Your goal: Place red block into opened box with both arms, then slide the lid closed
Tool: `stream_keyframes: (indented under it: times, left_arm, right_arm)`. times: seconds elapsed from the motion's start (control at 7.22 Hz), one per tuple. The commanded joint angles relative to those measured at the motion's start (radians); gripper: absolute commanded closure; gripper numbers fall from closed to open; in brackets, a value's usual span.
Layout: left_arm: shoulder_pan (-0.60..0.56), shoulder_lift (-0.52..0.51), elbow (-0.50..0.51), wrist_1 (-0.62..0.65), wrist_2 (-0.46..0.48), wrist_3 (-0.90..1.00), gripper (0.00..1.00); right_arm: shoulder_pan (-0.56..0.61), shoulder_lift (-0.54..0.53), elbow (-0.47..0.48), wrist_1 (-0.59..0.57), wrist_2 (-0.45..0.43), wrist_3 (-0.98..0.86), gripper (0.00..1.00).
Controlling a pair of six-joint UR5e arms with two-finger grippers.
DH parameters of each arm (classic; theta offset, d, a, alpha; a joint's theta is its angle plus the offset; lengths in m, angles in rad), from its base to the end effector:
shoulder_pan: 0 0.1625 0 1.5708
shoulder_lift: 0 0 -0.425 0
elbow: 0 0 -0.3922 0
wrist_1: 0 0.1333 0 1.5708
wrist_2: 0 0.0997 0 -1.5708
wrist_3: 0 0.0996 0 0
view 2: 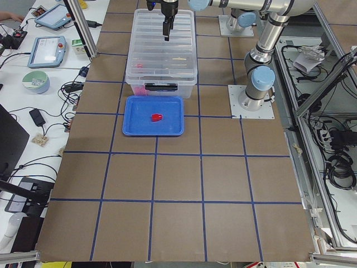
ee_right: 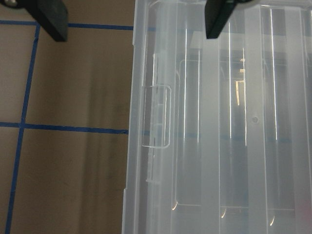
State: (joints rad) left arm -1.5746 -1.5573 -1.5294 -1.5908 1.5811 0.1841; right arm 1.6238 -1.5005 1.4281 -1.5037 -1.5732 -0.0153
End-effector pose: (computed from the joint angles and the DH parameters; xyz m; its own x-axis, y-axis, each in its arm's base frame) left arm -0.1341 -0.4885 0.5129 -0.9823 0.1863 -0.0165 0.1868 0.9819 -0.0324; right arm 0.1605 -0.5135 0.5158 -0.9977 -0.0682 0.0025 -0.0682 0.9977 -0.0053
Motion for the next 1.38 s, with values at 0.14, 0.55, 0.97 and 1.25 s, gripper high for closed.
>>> stream_keyframes:
  times: [0.14,0.55,0.97,1.25]
  left_arm:
    - [-0.001,0.006,-0.002,-0.002,0.0,0.0,0.0]
    - [-0.002,-0.003,-0.023,0.009,-0.001,0.0,0.0]
    - [0.001,0.0,-0.006,0.009,-0.003,0.0,0.0]
    - [0.002,0.0,-0.003,0.009,-0.015,0.0,0.0]
  right_arm:
    - [-0.047,0.003,0.026,-0.016,0.001,-0.009,0.0]
    - [-0.048,0.077,0.239,-0.348,0.001,-0.008,0.0]
    - [-0.048,0.115,0.284,-0.363,-0.002,-0.015,0.0]
    - [-0.048,0.117,0.293,-0.362,-0.072,-0.023,0.0]
